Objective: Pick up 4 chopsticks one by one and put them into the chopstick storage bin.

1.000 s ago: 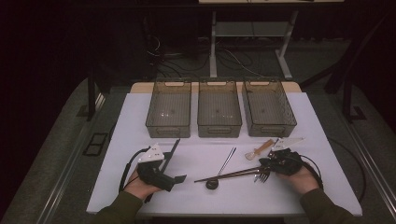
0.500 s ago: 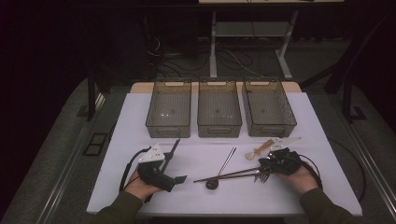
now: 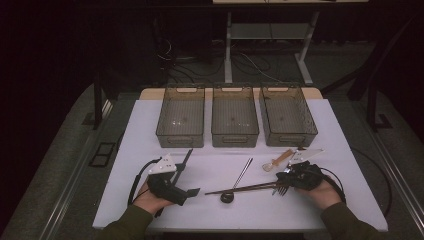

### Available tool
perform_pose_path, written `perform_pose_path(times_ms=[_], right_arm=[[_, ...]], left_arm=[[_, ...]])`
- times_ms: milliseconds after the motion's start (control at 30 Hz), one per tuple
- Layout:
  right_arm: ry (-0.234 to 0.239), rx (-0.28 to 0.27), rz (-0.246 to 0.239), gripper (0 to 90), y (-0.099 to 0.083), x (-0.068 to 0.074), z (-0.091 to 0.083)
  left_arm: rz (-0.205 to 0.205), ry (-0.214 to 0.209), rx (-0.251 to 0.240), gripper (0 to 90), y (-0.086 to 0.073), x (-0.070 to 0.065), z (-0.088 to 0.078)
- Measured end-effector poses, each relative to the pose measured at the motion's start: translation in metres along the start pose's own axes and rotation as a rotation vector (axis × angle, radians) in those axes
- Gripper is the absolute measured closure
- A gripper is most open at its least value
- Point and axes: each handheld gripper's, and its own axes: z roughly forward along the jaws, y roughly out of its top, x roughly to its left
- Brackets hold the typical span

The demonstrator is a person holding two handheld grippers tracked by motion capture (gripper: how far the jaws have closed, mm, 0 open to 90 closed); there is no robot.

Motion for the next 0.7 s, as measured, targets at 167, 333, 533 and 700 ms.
perform_pose_path(times_ms=[167, 333, 533, 700], right_arm=[[-0.002, 0.011, -0.017, 89.4, -0.0011, 0.0036, 0.0005], [-0.001, 0.018, -0.018, 89.4, -0.0022, 0.0049, -0.0009], [-0.003, 0.016, -0.018, 89.4, -0.0039, 0.0051, -0.0028], [-0.006, 0.024, -0.02, 89.4, -0.0052, 0.0057, -0.0043]], left_arm=[[-0.001, -0.001, -0.001, 0.0, 0.0001, -0.0002, -0.0001], [-0.001, 0.0, 0.0, 0.0, 0.0001, 0.0, -0.0003], [-0.001, -0.002, 0.0, 0.0, 0.0, -0.0003, -0.0001], [-0.001, -0.003, -0.001, 0.0, 0.0, -0.0003, -0.0002]])
